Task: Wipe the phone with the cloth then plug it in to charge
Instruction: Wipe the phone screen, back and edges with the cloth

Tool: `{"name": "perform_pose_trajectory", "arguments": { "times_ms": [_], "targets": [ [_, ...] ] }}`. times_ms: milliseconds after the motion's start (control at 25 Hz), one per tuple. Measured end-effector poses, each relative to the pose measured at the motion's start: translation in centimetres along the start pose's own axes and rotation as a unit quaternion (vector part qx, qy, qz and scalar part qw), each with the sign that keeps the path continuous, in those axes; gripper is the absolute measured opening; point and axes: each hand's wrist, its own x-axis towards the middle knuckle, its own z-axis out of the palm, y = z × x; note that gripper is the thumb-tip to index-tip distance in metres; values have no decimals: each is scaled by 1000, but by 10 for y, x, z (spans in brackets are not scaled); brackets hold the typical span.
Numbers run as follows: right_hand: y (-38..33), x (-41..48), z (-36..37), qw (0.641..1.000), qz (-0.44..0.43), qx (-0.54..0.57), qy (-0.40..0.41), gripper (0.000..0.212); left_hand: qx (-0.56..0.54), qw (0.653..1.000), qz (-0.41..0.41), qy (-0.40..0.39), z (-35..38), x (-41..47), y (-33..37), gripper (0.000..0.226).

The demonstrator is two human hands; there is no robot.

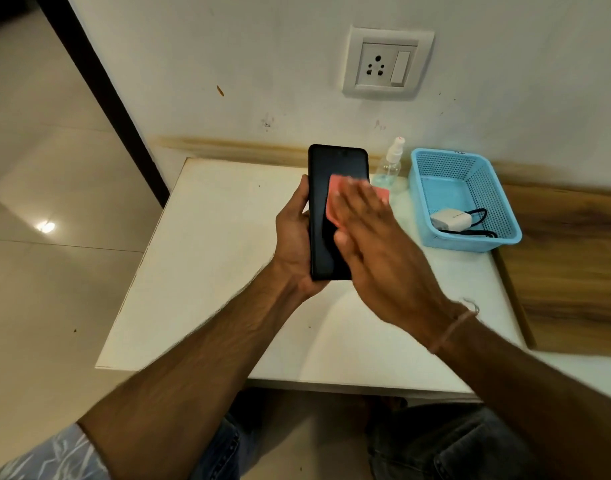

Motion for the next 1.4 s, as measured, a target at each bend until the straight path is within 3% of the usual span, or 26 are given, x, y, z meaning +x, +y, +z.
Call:
{"name": "perform_pose_trajectory", "arguments": {
  "times_ms": [160, 280, 440, 560, 760, 960, 1080, 1280, 1400],
  "targets": [
    [7, 57, -4, 997, 60, 20, 37, 52, 8, 1000, 6, 24, 0, 2, -6, 67],
    [-1, 71, -3, 997, 58, 4, 47, 51, -8, 1000, 21, 11, -2, 1, -6, 61],
    [-22, 41, 6, 1000, -14, 12, 18, 51, -31, 998, 37, -33, -7, 2, -2, 54],
    [-29, -4, 11, 997, -51, 49, -14, 52, -16, 999, 11, -49, -8, 2, 7, 68],
    [-19, -57, 17, 997, -61, -15, -35, 54, -37, 998, -18, -46, -7, 2, 7, 77],
    [2, 17, 2, 996, 63, 52, 26, 54, 15, 1000, -12, 8, -5, 3, -5, 70],
    [4, 67, -4, 993, 104, 38, 38, 54, 9, 1000, -2, 23, 0, 0, -9, 64],
    [-4, 50, 4, 999, 7, 13, 29, 54, -5, 1000, 8, 13, -7, 1, -8, 62],
    [-14, 1, 11, 999, -39, 19, -13, 54, -7, 1000, -12, -7, -8, 3, -5, 75]
  ]
}}
